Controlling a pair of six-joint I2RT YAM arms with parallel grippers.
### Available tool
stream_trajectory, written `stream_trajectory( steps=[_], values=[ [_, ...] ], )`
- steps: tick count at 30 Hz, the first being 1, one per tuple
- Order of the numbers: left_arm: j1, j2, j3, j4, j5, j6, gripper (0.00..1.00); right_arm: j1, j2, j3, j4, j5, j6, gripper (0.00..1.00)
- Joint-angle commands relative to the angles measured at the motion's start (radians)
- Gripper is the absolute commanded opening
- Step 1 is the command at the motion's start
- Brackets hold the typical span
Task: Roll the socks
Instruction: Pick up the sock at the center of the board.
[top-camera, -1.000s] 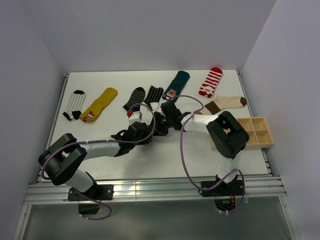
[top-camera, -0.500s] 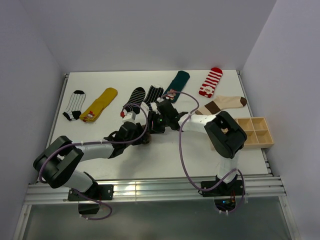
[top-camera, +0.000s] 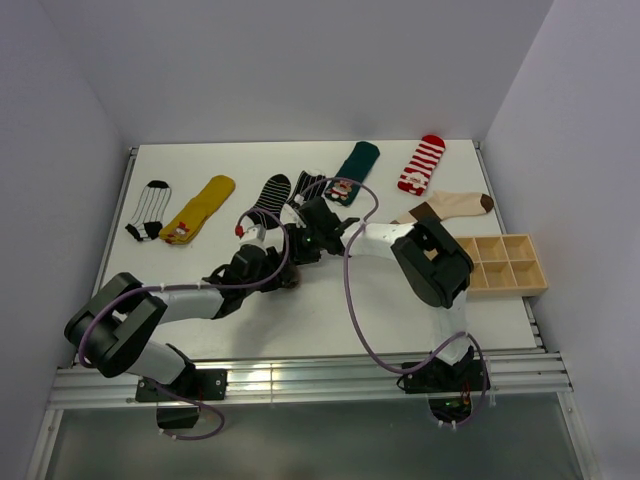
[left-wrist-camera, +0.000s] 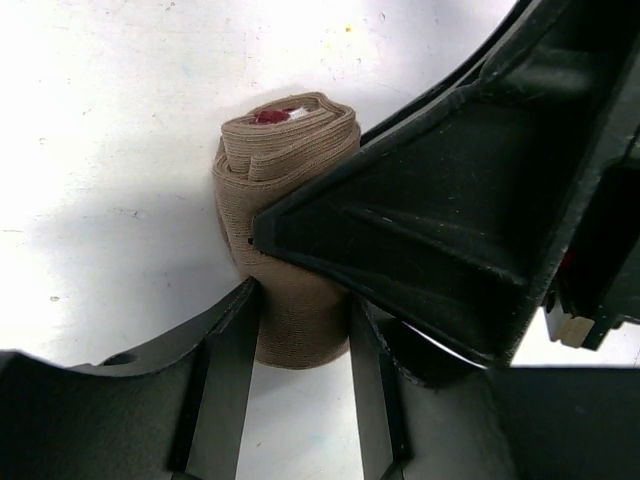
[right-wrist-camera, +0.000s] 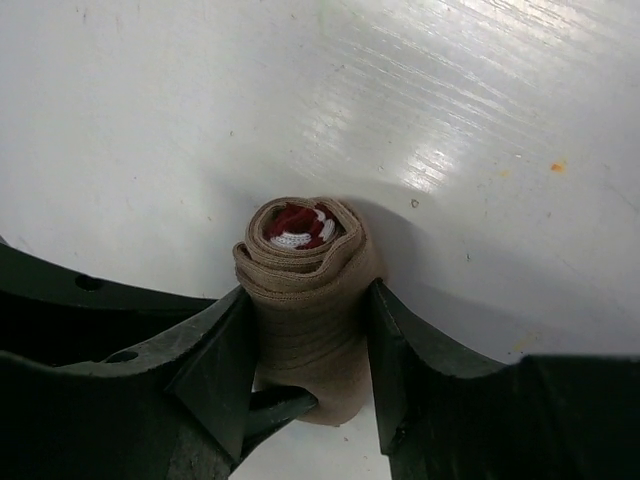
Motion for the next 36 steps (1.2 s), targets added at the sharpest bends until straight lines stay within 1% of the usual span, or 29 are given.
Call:
stream_trajectory(
  steps=[1, 5, 9, 14, 17, 19, 20, 21, 23, 24, 25, 28, 29, 31, 32, 33, 34, 35, 36],
  values=[
    [0.009, 0.000, -0.027, -0.055, 0.007, 0.020, 0.46, 0.055, 0.046, 0.019, -0.119, 0.019, -0.081, 0.50],
    [0.015, 0.004, -0.034, -0.032, 0.021, 0.031, 0.46, 0.089, 0.075, 0.069, -0.216, 0.042, -0.144, 0.48],
    [0.020, 0.014, -0.046, -0.009, 0.025, 0.031, 0.46, 0.115, 0.119, 0.160, -0.331, 0.027, -0.208, 0.47],
    [0.024, 0.024, -0.069, 0.023, 0.030, 0.029, 0.46, 0.147, 0.182, 0.246, -0.421, 0.030, -0.247, 0.47],
    [0.029, 0.035, -0.080, 0.050, 0.036, 0.031, 0.47, 0.176, 0.221, 0.280, -0.480, 0.067, -0.271, 0.47],
    [0.029, 0.043, -0.085, 0.060, 0.033, 0.035, 0.47, 0.189, 0.236, 0.300, -0.504, 0.070, -0.282, 0.40],
    [0.030, 0.044, -0.086, 0.069, 0.036, 0.037, 0.48, 0.192, 0.247, 0.301, -0.504, 0.061, -0.284, 0.36],
    [0.030, 0.038, -0.089, 0.067, 0.036, 0.037, 0.50, 0.193, 0.248, 0.297, -0.501, 0.054, -0.284, 0.24],
    [0.032, 0.020, -0.092, 0.064, 0.035, 0.037, 0.52, 0.193, 0.242, 0.287, -0.501, 0.076, -0.285, 0.12],
    [0.032, -0.014, -0.092, 0.042, 0.027, 0.037, 0.53, 0.193, 0.235, 0.283, -0.497, 0.086, -0.287, 0.01],
    [0.033, -0.035, -0.091, 0.026, 0.013, 0.038, 0.54, 0.192, 0.229, 0.278, -0.497, 0.102, -0.288, 0.00],
    [0.033, -0.135, -0.077, -0.067, -0.025, 0.040, 0.59, 0.181, 0.204, 0.274, -0.513, 0.166, -0.296, 0.00],
    [0.036, -0.193, -0.065, -0.101, -0.033, 0.040, 0.60, 0.177, 0.193, 0.272, -0.520, 0.206, -0.305, 0.00],
    [0.039, -0.251, -0.045, -0.214, -0.054, 0.031, 0.64, 0.167, 0.178, 0.263, -0.529, 0.249, -0.311, 0.00],
    [0.047, -0.309, -0.016, -0.256, -0.070, 0.025, 0.66, 0.163, 0.158, 0.241, -0.524, 0.277, -0.316, 0.00],
    [0.052, -0.340, -0.002, -0.294, -0.079, 0.023, 0.67, 0.155, 0.147, 0.231, -0.520, 0.286, -0.316, 0.00],
    [0.058, -0.373, 0.013, -0.377, -0.088, 0.020, 0.68, 0.140, 0.135, 0.217, -0.514, 0.294, -0.313, 0.00],
    [0.072, -0.431, 0.051, -0.432, -0.108, 0.017, 0.70, 0.129, 0.111, 0.189, -0.510, 0.298, -0.308, 0.00],
    [0.082, -0.454, 0.073, -0.486, -0.113, 0.017, 0.73, 0.118, 0.098, 0.177, -0.501, 0.301, -0.307, 0.00]
  ],
)
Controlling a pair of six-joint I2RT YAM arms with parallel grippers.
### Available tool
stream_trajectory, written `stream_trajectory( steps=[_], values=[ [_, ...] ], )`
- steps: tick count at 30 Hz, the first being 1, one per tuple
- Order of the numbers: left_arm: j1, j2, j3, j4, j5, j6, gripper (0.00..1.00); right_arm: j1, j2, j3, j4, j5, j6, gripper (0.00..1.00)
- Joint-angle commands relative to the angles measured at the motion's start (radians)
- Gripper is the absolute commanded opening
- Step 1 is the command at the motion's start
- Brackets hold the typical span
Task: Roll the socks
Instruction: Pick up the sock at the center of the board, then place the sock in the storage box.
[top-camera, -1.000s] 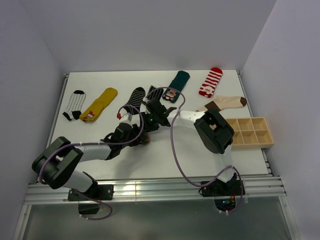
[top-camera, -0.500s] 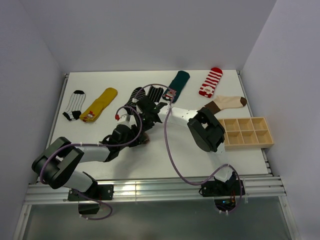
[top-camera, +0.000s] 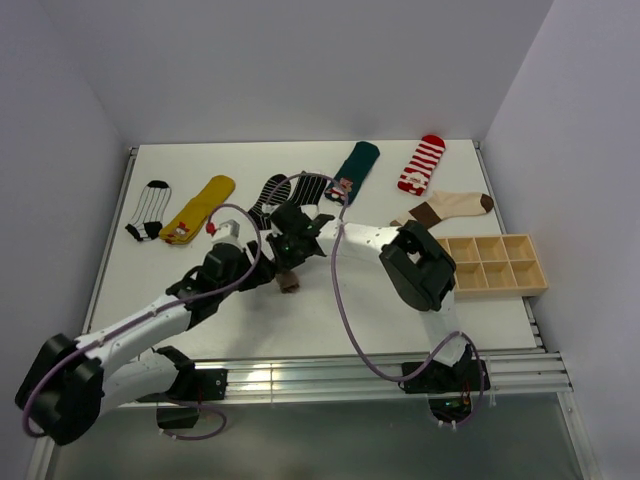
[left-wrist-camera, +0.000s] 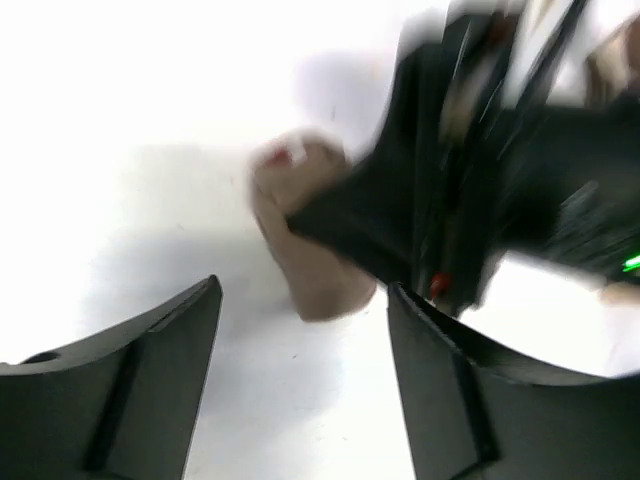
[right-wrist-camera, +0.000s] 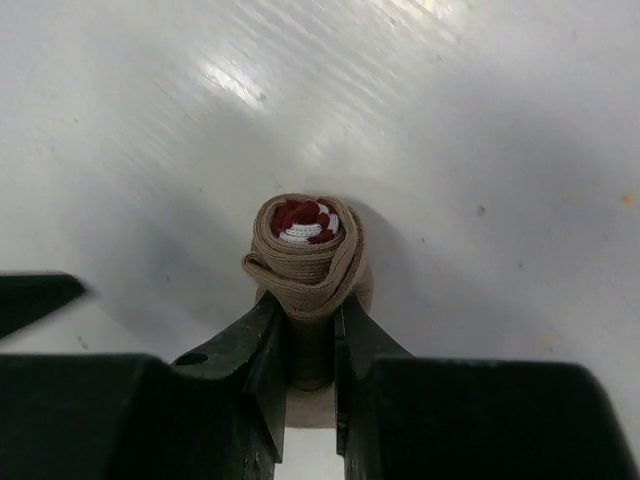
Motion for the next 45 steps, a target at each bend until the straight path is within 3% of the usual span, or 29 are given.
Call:
stream_trajectory(
  steps=[1, 8, 10, 17, 23, 29, 37, 45],
  values=[
    [0.045, -0.116, 0.133, -0.257, -0.078, -0.001, 0.75, -0.038, -0.020, -0.120, -0.155, 0.084, -0.026, 0.00],
    [0.244, -0.144, 0.435, -0.539, -0.049, 0.123, 0.95, -0.122, -0.126, -0.169, -0.167, 0.129, -0.015, 0.00],
    [0.312, -0.127, 0.511, -0.583, -0.032, 0.157, 0.97, -0.150, -0.178, -0.187, -0.170, 0.152, 0.002, 0.00],
    [0.489, -0.128, 0.516, -0.591, -0.020, 0.283, 0.98, -0.352, -0.422, -0.211, -0.240, 0.204, 0.057, 0.00],
    [0.493, -0.203, 0.408, -0.518, -0.111, 0.309, 0.98, -0.553, -0.536, -0.157, -0.361, 0.276, 0.127, 0.00],
    [0.483, -0.211, 0.375, -0.523, -0.153, 0.313, 0.97, -0.777, -0.588, -0.229, -0.325, 0.235, 0.253, 0.00],
    [0.440, -0.226, 0.372, -0.534, -0.224, 0.315, 0.97, -0.850, -0.581, -0.359, -0.217, 0.355, 0.312, 0.00],
    [0.434, -0.223, 0.374, -0.535, -0.230, 0.318, 0.96, -0.900, -0.571, -0.385, -0.177, 0.432, 0.301, 0.00]
  ],
)
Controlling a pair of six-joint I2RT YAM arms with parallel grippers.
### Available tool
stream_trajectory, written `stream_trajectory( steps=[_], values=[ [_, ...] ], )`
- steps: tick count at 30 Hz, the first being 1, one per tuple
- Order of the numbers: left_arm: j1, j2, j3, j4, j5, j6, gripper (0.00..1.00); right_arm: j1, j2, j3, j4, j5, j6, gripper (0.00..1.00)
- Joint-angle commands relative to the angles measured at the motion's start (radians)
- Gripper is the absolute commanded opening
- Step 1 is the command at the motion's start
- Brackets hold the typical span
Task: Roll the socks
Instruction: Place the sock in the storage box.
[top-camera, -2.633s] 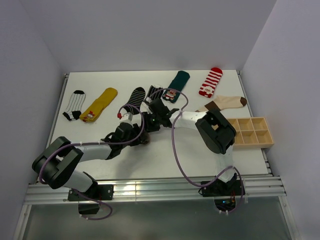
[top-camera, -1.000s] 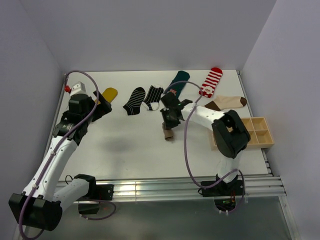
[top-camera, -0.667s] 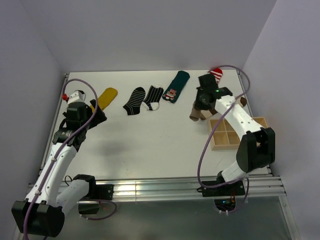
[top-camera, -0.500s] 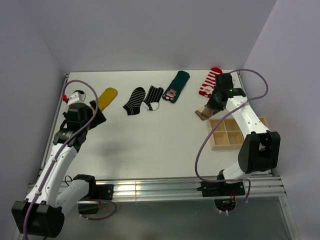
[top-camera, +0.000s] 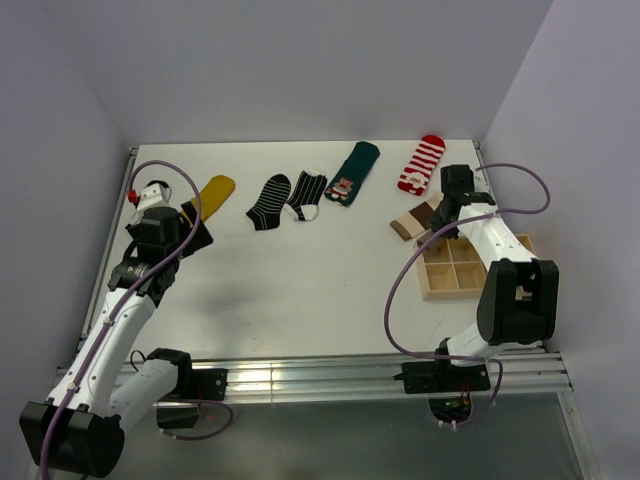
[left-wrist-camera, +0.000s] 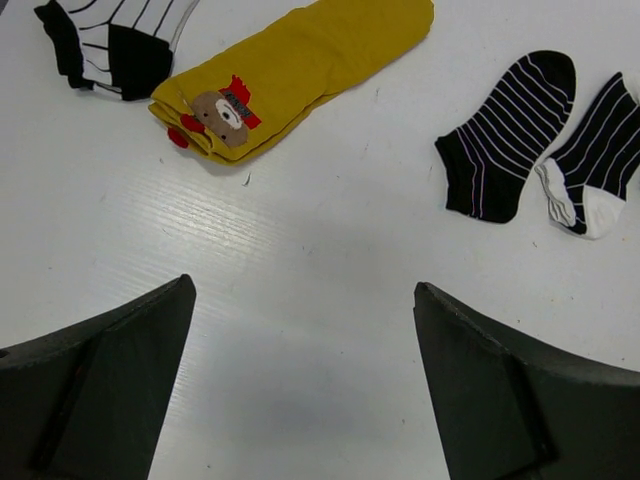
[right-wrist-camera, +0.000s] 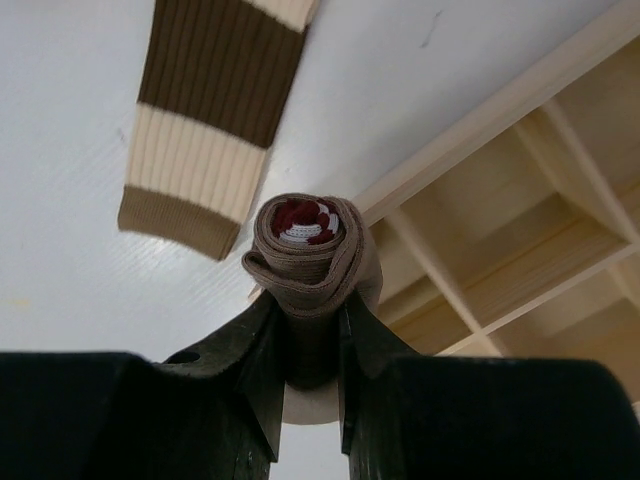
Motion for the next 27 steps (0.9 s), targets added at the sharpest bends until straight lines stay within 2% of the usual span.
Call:
stream_trajectory(
  steps=[1, 6, 27],
  values=[
    [-0.004, -0.016, -0.001, 0.011, -0.026, 0.016, 0.96, -0.032, -0.006, -0.002, 0.052, 0.100, 0.010, 0.00],
    [-0.009, -0.013, -0.002, 0.011, -0.026, 0.016, 0.96, -0.034, -0.024, -0.055, 0.089, 0.147, -0.001, 0.00],
    [-0.017, -0.002, -0.001, 0.013, -0.020, 0.016, 0.96, 0.005, -0.075, -0.205, 0.128, -0.027, 0.051, 0.00]
  ],
)
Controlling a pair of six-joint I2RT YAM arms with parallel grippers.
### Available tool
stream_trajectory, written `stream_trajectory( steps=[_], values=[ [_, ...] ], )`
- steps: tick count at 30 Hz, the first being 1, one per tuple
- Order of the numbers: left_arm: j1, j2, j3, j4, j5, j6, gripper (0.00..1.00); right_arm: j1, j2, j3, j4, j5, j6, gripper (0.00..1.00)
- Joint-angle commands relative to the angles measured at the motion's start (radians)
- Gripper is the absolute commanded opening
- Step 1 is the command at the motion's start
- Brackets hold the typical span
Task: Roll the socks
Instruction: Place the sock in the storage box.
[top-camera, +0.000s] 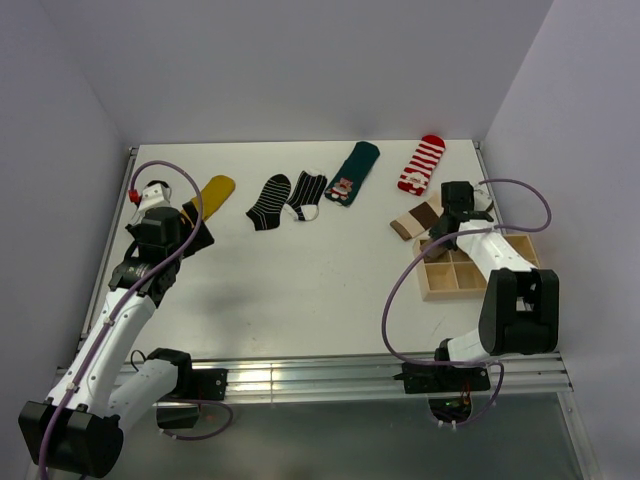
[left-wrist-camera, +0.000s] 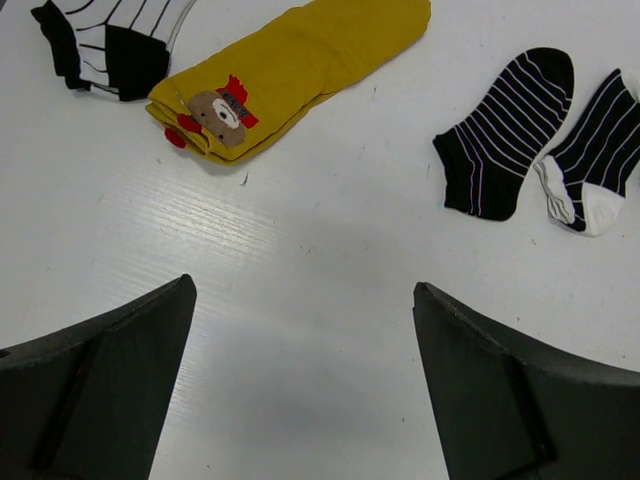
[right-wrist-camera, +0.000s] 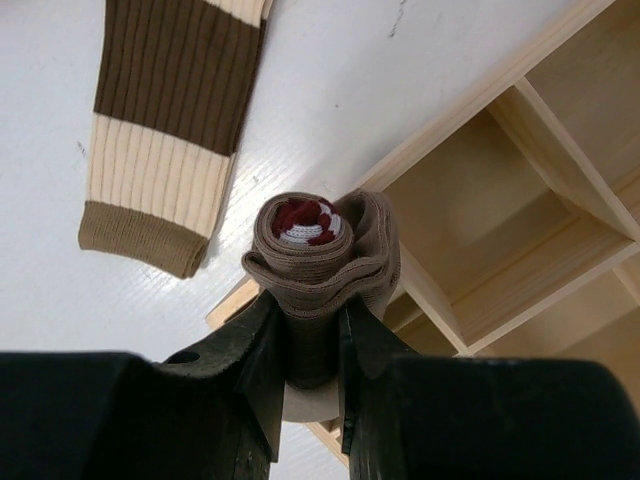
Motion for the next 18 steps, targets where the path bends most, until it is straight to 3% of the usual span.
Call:
stream_trajectory(
  steps=[1, 18],
  values=[
    [-0.004, -0.004, 0.001, 0.013, -0.010, 0.016, 0.96, 0.028, -0.014, -0.038, -0.034, -0.071, 0.025, 0.00],
    [-0.002, 0.004, 0.001, 0.015, -0.014, 0.016, 0.96, 0.028, 0.101, -0.030, -0.094, -0.200, 0.015, 0.00]
  ],
)
